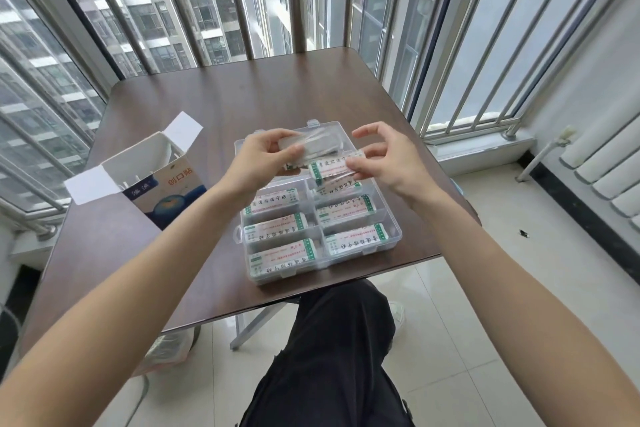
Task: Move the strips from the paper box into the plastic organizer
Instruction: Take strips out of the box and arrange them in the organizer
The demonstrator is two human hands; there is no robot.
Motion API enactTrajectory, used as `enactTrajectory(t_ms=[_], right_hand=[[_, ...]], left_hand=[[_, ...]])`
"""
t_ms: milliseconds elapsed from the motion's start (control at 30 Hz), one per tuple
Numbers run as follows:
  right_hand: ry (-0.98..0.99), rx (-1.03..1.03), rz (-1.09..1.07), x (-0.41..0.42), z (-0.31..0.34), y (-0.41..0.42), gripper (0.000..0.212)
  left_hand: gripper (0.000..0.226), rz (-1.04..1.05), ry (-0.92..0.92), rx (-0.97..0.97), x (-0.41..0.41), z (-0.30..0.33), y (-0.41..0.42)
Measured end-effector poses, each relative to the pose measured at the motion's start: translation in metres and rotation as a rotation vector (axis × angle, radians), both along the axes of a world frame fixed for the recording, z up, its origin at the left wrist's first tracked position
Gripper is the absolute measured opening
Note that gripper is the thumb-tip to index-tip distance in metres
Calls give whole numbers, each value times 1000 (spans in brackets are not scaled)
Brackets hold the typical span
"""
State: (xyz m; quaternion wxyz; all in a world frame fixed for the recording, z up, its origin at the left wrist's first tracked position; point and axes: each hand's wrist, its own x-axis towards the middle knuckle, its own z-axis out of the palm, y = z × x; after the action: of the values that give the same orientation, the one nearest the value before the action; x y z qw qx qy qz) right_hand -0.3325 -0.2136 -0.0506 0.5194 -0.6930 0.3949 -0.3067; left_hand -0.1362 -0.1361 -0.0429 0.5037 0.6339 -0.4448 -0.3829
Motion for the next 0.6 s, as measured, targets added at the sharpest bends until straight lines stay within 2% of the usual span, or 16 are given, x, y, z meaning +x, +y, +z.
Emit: enactTrajectory(t_ms=[167,467,533,600], right_hand=[[253,-220,-65,-2,-3,-11,9],[729,-618,104,18,-8,-3,2],[717,-662,86,17,-12,-4,6],[518,-547,-27,14,-7,-5,12]], left_hand=[[21,70,31,-13,14,-1,-2],[14,-38,11,31,6,-1,3],[12,-53,25,27,5,-1,3],[12,-54,3,13,4,0,2]])
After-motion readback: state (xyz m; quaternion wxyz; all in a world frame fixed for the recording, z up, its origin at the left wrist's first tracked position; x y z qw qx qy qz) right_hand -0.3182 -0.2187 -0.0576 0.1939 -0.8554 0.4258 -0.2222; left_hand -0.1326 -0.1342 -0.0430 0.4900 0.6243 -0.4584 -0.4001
